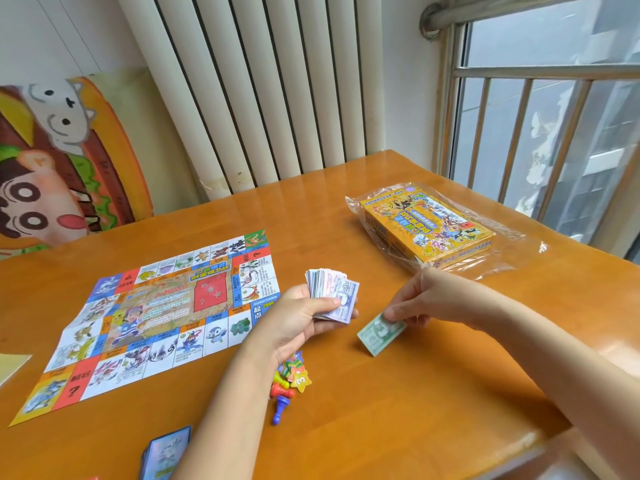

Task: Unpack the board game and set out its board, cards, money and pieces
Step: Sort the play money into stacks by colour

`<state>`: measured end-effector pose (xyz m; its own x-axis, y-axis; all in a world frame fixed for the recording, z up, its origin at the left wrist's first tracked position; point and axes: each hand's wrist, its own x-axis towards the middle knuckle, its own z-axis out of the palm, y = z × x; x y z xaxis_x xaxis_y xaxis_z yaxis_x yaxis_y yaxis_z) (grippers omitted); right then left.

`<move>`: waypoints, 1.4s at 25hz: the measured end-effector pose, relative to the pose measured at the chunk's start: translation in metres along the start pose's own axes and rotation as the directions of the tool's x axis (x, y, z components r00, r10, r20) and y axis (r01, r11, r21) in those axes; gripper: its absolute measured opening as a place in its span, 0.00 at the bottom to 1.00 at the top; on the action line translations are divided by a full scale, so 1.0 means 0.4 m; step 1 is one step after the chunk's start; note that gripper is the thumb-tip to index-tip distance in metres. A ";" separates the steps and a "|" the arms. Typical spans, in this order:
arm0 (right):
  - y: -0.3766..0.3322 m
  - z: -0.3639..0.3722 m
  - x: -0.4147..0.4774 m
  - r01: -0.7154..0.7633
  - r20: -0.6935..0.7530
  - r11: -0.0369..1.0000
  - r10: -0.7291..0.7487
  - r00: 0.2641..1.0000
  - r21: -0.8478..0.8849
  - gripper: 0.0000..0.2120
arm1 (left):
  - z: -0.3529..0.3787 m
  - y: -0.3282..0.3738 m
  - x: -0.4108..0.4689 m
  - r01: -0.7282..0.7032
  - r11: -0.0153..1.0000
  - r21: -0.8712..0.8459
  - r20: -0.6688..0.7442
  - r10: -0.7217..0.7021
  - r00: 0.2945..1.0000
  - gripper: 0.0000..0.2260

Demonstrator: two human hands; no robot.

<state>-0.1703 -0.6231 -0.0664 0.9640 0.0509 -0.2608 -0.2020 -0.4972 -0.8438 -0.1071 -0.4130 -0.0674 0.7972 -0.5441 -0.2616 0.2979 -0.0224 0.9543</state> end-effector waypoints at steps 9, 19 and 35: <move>-0.001 0.034 -0.045 -0.063 -0.255 0.864 -0.077 0.964 -0.500 0.09 | 0.023 -0.013 -0.004 -0.004 0.994 0.110 0.047 -0.001 0.999 0.10; -0.028 0.016 -0.015 0.068 -0.199 0.997 -0.071 0.977 -0.024 0.15 | 0.036 -0.016 -0.001 -0.032 0.961 0.275 0.019 0.028 0.999 0.10; 0.022 0.027 0.018 -0.076 -0.350 0.967 -0.015 0.937 -0.244 0.11 | 0.024 0.002 0.012 0.053 0.980 -0.189 -0.187 -0.089 0.978 0.11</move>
<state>-0.1670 -0.6179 -0.0808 0.9663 -0.2483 -0.0678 -0.2266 -0.6961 -0.6813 -0.1080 -0.4237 -0.0666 0.8516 -0.3736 -0.3677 0.4337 0.1081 0.8946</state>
